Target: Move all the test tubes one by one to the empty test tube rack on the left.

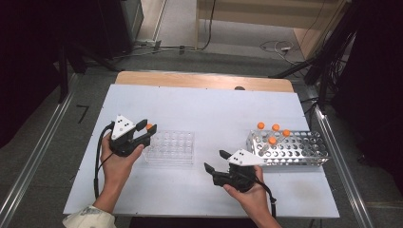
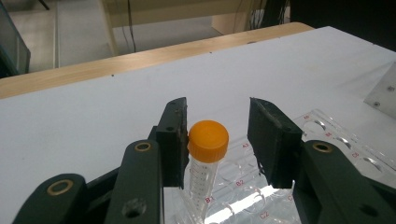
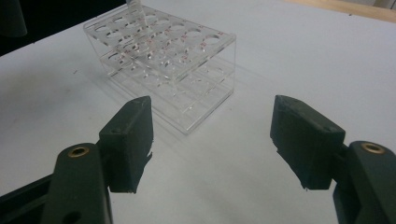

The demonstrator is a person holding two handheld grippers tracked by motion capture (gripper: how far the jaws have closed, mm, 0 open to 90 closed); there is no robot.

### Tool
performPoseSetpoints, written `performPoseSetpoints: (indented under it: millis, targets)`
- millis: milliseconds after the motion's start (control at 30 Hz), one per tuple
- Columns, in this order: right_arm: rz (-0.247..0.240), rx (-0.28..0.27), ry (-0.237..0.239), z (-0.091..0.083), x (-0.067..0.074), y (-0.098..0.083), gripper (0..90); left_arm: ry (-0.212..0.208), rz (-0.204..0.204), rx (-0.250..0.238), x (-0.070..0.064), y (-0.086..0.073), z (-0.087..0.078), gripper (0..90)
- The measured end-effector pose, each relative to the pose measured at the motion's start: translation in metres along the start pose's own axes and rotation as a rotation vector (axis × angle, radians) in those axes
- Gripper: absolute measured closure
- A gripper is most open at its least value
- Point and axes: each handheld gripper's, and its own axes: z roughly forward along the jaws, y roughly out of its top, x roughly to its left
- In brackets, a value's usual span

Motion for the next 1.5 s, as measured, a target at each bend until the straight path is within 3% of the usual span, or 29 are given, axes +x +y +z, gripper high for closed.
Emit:
performPoseSetpoints:
  millis: [167, 300, 433, 633, 1133, 1500]
  targets:
    - [0.003, -0.005, -0.002, -0.001, -0.001, 0.0, 28.8, -0.008, -0.033, -0.008, 0.002, 0.001, -0.002, 52.1]
    - [0.002, -0.009, -0.006, -0.002, -0.002, 0.0, 28.8, -0.03, -0.074, -0.025, 0.003, 0.001, -0.004, 44.7]
    - [0.006, -0.013, -0.011, -0.004, -0.005, 0.001, 28.6, -0.066, -0.1, -0.01, 0.002, 0.002, -0.005, 37.1]
    - [0.011, -0.02, -0.038, -0.011, -0.012, 0.001, 27.3, -0.057, -0.103, -0.007, -0.002, 0.002, -0.01, 25.4]
    - [0.055, -0.074, -0.116, -0.04, -0.038, 0.001, 26.9, -0.022, -0.107, -0.011, -0.001, 0.001, -0.018, 17.9]
    - [0.072, -0.084, -0.14, -0.053, -0.047, -0.001, 26.8, -0.006, -0.128, -0.008, 0.005, -0.003, -0.019, 15.6]
